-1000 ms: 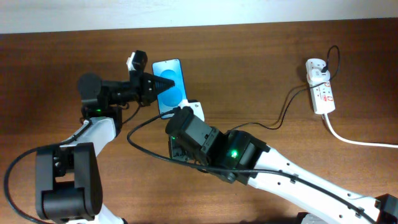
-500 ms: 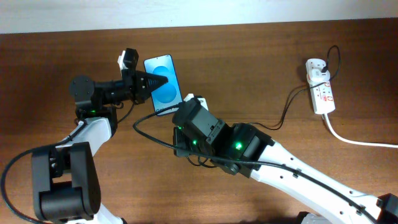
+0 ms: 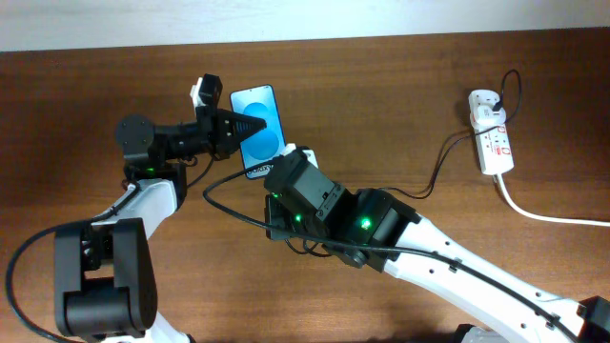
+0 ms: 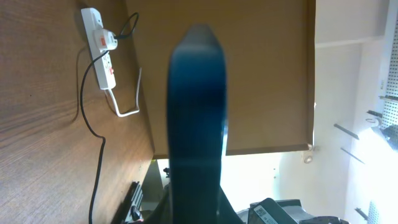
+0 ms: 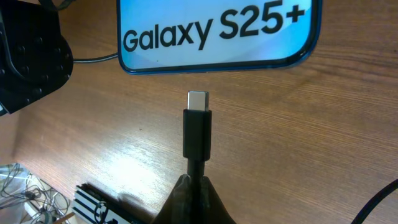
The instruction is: Plug charger to phone and switch on socket
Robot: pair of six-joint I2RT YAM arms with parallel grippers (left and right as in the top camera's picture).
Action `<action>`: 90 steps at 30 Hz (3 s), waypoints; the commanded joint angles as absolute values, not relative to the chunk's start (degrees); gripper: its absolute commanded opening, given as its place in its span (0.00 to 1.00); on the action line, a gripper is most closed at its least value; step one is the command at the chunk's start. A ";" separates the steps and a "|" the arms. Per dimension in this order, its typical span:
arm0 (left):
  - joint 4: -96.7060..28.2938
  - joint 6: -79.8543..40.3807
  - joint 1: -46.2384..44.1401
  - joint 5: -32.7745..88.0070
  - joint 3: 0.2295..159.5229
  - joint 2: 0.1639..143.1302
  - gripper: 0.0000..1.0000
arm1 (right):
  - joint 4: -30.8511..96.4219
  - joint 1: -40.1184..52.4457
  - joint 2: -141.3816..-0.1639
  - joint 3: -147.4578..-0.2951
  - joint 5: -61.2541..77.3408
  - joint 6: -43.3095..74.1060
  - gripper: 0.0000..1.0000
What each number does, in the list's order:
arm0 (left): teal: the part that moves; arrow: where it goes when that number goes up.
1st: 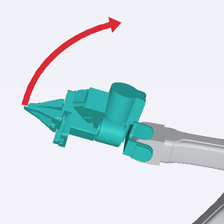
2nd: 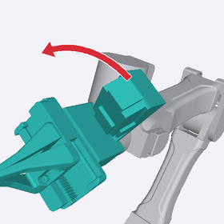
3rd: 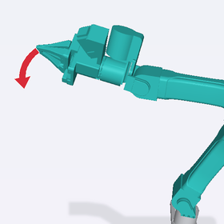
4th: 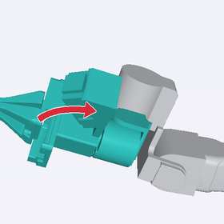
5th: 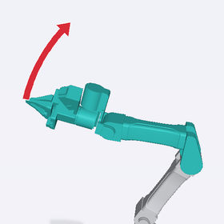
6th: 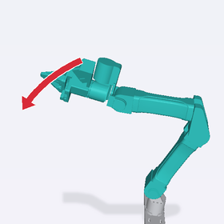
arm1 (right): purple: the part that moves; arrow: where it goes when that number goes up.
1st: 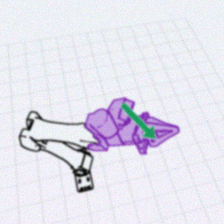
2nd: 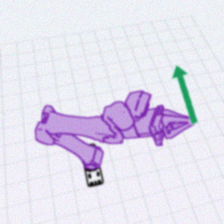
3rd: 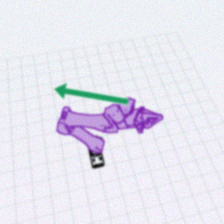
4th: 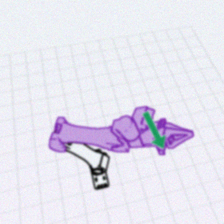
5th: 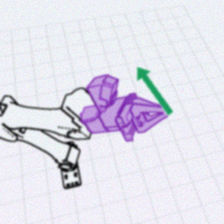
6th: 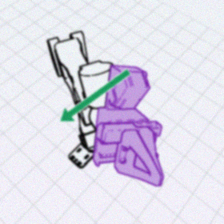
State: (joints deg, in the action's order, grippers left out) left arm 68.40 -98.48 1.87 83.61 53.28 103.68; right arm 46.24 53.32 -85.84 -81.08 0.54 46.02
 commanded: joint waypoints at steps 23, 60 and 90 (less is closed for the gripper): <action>68.97 -98.76 1.85 87.50 54.50 103.50 0.00 | 45.34 53.17 -86.83 -80.73 -2.17 42.22 0.04; 68.29 -89.65 2.76 82.26 54.48 103.50 0.00 | 46.09 53.06 -88.31 -81.82 -2.07 38.11 0.04; 68.31 -89.65 2.76 83.79 54.48 103.50 0.00 | 45.23 52.36 -88.12 -82.85 -2.17 38.11 0.04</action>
State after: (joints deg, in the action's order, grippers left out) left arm 67.96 -91.00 2.55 83.61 53.30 103.68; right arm 45.25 52.64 -88.25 -81.32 -1.26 38.57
